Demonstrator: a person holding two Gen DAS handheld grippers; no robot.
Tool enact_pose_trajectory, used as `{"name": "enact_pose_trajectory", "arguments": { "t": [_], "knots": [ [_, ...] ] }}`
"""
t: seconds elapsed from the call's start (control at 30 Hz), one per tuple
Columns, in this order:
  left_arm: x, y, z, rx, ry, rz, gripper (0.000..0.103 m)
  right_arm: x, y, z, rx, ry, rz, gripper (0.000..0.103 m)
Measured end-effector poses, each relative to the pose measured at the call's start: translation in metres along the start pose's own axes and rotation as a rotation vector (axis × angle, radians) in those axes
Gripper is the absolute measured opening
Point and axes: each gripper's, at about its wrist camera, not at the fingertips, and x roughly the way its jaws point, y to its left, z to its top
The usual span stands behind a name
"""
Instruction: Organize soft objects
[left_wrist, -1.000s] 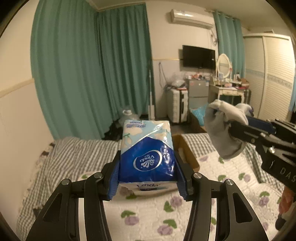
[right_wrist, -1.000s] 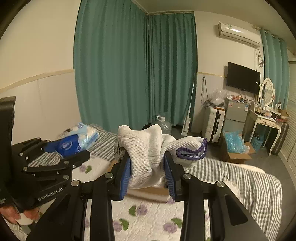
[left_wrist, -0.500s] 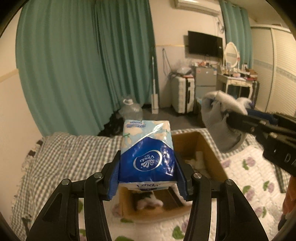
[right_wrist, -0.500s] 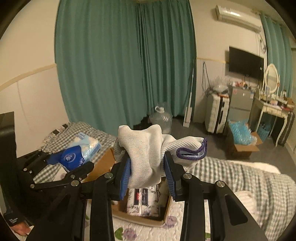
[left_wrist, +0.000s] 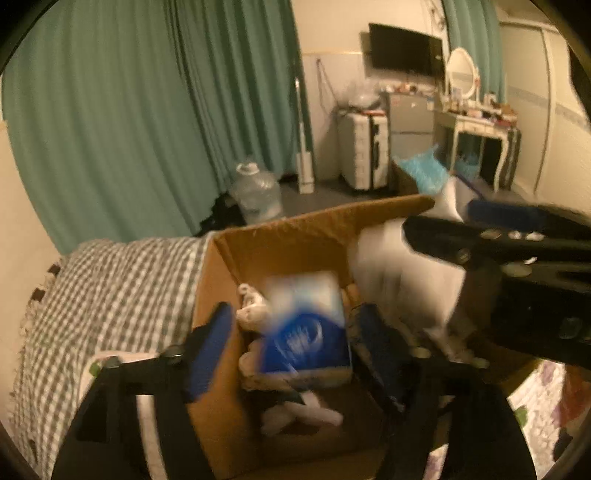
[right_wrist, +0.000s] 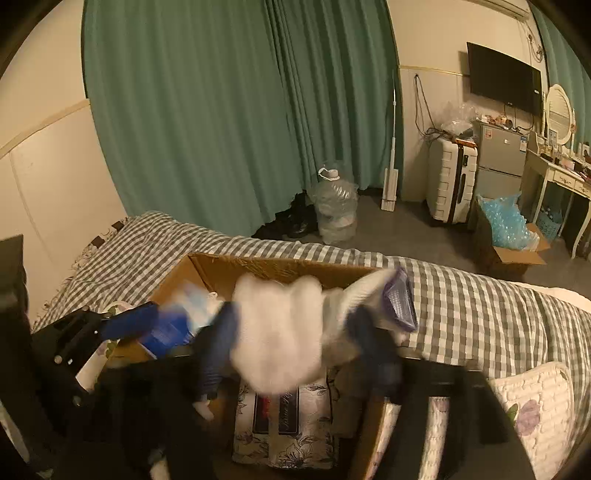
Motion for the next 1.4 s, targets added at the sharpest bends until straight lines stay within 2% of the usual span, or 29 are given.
{"name": "enact_pose_trajectory", "arguments": {
  "t": [0.13,0.23,0.4,0.53,0.63,0.73,0.83,1.0,1.1,1.2,1.33,1.4],
  "knots": [
    [-0.003,-0.002,-0.005,0.003,0.013,0.035,0.078,-0.011,-0.001,0.001,0.009,-0.005,-0.028,0.075],
    [-0.016,-0.004,0.0,0.023,0.019,0.057,0.078,-0.039,-0.001,0.01,0.019,-0.024,-0.055,0.075],
    [-0.073,0.001,0.019,0.035,-0.052,0.075,0.078,-0.11,0.011,0.036,0.003,-0.11,-0.073,0.079],
    [-0.151,0.009,0.042,0.021,-0.165,0.097,0.086,-0.193,0.026,0.059,-0.024,-0.22,-0.087,0.082],
    [-0.213,0.015,0.056,0.001,-0.27,0.108,0.092,-0.245,0.039,0.068,-0.037,-0.278,-0.092,0.091],
    [-0.271,0.02,0.065,-0.022,-0.375,0.119,0.093,-0.296,0.054,0.07,-0.068,-0.328,-0.103,0.101],
    [-0.328,0.02,0.067,-0.038,-0.478,0.129,0.094,-0.343,0.066,0.065,-0.102,-0.384,-0.122,0.102],
    [-0.389,0.012,0.049,-0.043,-0.604,0.147,0.096,-0.398,0.074,0.04,-0.098,-0.471,-0.105,0.103],
    [-0.4,0.01,0.031,-0.057,-0.644,0.152,0.096,-0.408,0.072,0.022,-0.096,-0.5,-0.099,0.103],
    [-0.387,0.011,0.012,-0.085,-0.633,0.146,0.096,-0.402,0.069,0.002,-0.09,-0.509,-0.087,0.103],
    [-0.347,0.004,-0.022,-0.109,-0.576,0.208,0.096,-0.366,0.06,-0.033,-0.055,-0.481,-0.073,0.103],
    [-0.33,0.002,-0.037,-0.125,-0.551,0.203,0.096,-0.334,0.052,-0.055,-0.024,-0.454,-0.059,0.103]
  ]
}}
